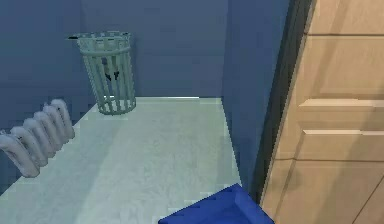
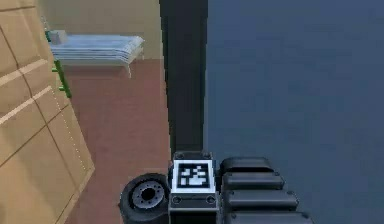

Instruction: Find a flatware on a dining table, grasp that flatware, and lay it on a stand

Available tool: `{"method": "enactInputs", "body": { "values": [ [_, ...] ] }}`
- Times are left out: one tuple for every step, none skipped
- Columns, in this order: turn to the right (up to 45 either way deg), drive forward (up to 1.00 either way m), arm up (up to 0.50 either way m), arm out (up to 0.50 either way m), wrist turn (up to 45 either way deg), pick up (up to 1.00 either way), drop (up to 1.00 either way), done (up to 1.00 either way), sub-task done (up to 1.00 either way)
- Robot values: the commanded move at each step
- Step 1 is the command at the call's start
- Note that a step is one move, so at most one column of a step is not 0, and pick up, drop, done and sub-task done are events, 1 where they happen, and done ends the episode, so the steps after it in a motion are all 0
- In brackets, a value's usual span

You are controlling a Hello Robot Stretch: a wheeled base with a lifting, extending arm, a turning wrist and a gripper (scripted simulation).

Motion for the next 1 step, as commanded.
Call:
{"method": "enactInputs", "body": {
  "values": [
    [0.0, 0.30, 0.00, 0.00, 0.0, 0.00, 0.00, 0.00, 0.00]
  ]
}}
